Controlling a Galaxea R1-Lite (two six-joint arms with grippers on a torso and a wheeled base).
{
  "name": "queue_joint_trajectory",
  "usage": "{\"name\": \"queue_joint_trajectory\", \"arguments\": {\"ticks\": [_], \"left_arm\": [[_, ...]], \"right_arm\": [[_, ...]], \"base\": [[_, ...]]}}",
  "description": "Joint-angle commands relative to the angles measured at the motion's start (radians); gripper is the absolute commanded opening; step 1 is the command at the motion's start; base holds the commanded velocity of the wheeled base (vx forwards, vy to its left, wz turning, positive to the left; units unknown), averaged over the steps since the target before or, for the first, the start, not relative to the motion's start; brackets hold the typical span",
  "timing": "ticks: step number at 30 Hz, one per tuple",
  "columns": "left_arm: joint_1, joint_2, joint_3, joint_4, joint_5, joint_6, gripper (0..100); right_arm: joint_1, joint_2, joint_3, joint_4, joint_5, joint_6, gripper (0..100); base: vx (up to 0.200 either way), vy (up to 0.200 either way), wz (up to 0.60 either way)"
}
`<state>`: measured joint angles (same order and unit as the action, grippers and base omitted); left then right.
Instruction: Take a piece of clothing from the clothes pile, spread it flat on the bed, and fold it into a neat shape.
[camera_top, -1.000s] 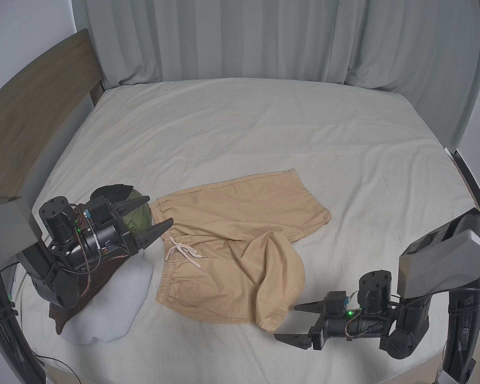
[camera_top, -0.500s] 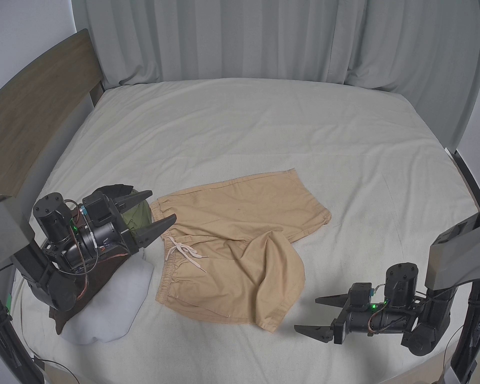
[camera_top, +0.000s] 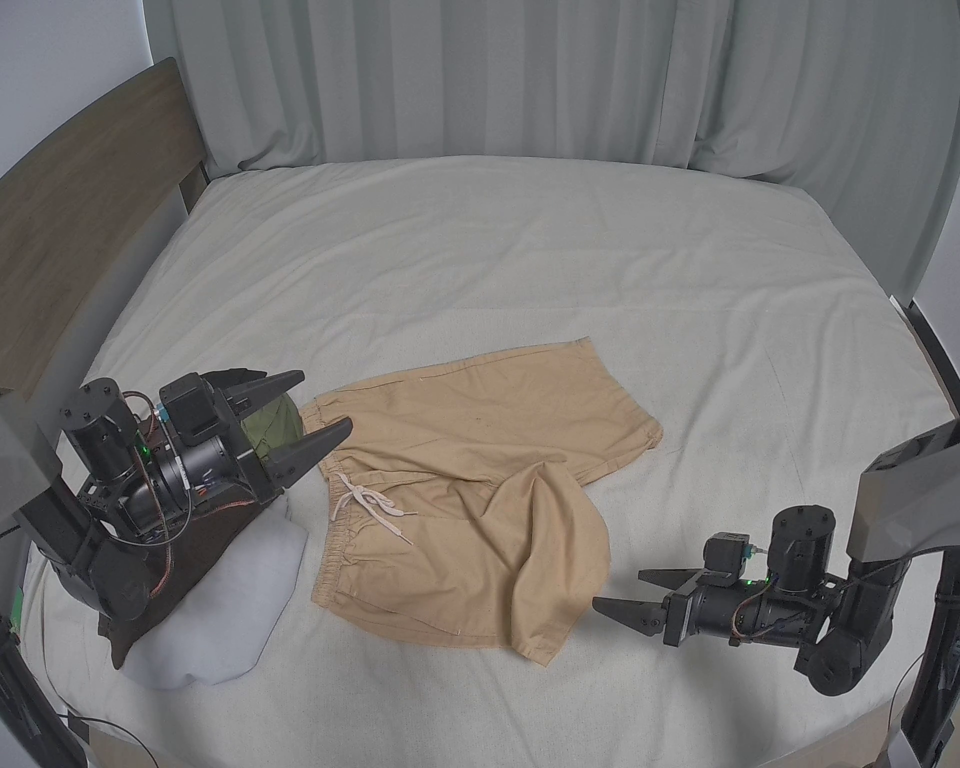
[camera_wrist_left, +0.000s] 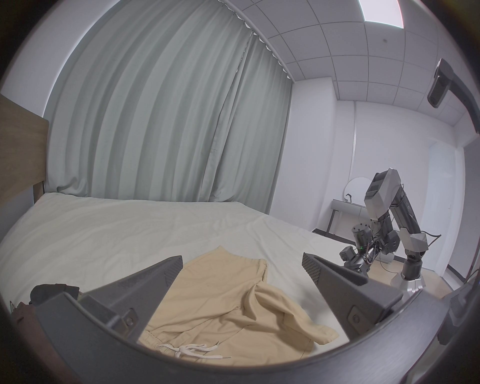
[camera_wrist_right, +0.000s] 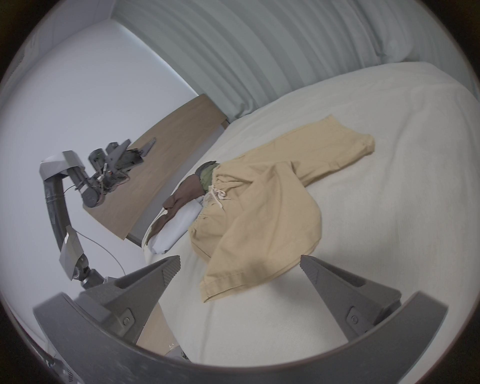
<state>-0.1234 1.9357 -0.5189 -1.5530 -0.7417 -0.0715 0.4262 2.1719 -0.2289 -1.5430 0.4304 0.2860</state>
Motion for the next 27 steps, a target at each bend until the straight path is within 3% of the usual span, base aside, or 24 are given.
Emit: {"name": "queue_joint_trajectory", "arguments": {"ticks": [1, 10, 14, 21, 27], "left_arm": [[-0.015, -0.011, 0.022, -0.001, -0.001, 0.006, 100], [-0.028, 0.101, -0.032, -0.001, 0.004, 0.036, 100], [0.011, 0.085, -0.021, -0.002, -0.004, 0.041, 100], [0.016, 0.017, -0.007, -0.001, -0.007, 0.013, 100], [0.007, 0.017, 0.011, -0.001, -0.005, 0.019, 100]], "right_arm": [[0.0, 0.066, -0.01, -0.002, -0.018, 0.01, 100], [-0.03, 0.183, -0.125, 0.0, -0.024, 0.047, 100], [-0.038, 0.192, -0.113, 0.0, -0.062, 0.047, 100], [-0.033, 0.207, -0.116, 0.0, -0.065, 0.058, 100], [-0.029, 0.218, -0.118, 0.0, -0.067, 0.117, 100]], "base": [[0.0, 0.0, 0.0], [0.0, 0.0, 0.0], [0.0, 0.0, 0.0], [0.0, 0.0, 0.0], [0.0, 0.0, 0.0]]}}
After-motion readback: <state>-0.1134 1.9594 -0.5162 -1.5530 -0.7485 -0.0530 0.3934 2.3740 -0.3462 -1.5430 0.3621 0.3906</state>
